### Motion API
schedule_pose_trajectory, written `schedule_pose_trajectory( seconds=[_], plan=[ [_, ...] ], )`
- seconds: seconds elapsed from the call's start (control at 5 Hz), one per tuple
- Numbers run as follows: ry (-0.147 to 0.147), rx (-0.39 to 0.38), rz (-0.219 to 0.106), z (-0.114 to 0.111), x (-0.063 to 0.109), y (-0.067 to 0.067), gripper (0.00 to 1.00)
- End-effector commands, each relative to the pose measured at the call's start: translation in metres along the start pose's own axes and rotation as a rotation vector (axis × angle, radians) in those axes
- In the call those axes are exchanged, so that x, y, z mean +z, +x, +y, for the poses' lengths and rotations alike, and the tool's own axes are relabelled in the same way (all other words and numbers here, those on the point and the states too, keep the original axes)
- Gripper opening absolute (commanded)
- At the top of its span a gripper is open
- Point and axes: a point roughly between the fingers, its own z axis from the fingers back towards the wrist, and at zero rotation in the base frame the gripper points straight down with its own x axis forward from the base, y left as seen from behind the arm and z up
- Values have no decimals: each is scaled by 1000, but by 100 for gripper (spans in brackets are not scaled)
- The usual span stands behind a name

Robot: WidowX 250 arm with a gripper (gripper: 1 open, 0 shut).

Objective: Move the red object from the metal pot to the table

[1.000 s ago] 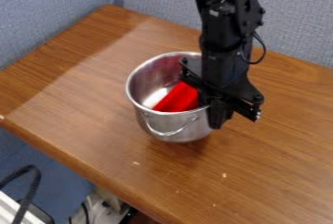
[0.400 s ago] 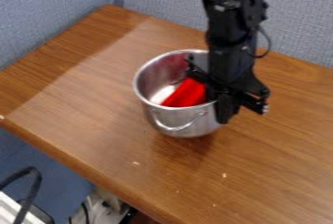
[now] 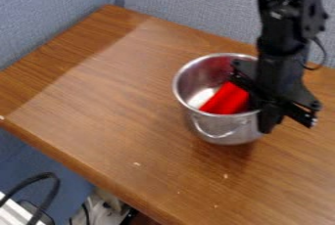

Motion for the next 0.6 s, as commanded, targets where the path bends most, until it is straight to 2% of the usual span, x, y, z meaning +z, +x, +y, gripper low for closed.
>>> schedule_pose_trajectory(
  seconds=[0.0, 0.4],
  plan=[
    [0, -4, -71, -8, 10, 17, 0],
    [0, -3, -82, -6, 6, 20, 0]
  ],
)
